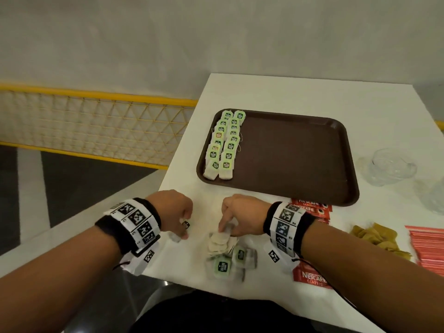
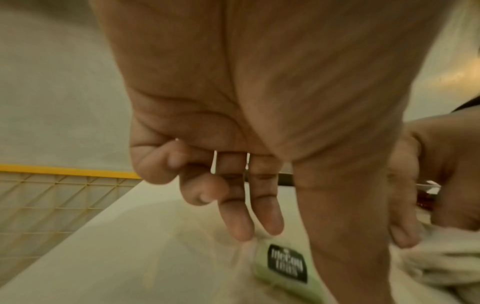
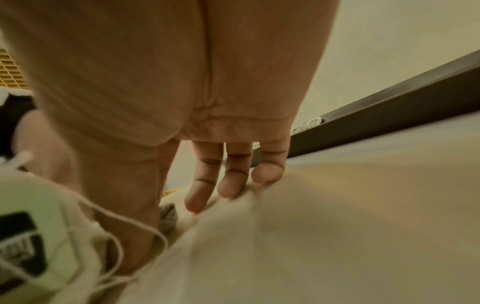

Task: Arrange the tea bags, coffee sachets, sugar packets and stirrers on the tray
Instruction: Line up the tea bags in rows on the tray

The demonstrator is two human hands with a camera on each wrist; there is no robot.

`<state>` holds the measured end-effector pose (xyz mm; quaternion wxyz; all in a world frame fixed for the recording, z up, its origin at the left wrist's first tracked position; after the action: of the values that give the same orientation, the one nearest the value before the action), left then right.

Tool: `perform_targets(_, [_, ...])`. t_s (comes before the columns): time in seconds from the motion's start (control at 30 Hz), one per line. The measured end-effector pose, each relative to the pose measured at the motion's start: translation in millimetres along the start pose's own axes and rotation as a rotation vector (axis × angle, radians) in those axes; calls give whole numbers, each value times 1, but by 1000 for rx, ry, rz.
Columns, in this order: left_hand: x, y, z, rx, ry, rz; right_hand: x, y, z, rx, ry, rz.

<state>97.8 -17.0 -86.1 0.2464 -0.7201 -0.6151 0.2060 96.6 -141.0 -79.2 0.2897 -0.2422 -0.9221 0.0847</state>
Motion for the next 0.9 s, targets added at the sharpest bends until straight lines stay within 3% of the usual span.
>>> perform_targets(0.37, [0,5,3,-48,-92,-64,-32,-8,-21,-172,128,168])
perform_targets(0.5, [-10,4,-24,-138,-136,8,-42,-19,-28,-276,359,217])
perform_targets(0.73, [-38,-1,-101,-447,-317,165,-59,-29,-46,-434,597,273])
perform_targets(0.9, [-63,-2,-125,-487,-382,320,-59,-32,-64,-564,598,202])
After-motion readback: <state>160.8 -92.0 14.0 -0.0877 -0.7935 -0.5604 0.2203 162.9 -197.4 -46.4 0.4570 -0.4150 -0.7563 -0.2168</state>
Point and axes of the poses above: each hand's wrist, its own y-axis towards the middle knuckle, its own z-axis out of the palm, x = y × z, the point moved 10 cm from there along y, towards the middle knuckle, and after that the axes turned 3 degrees about -z, right-handed, at the moved point
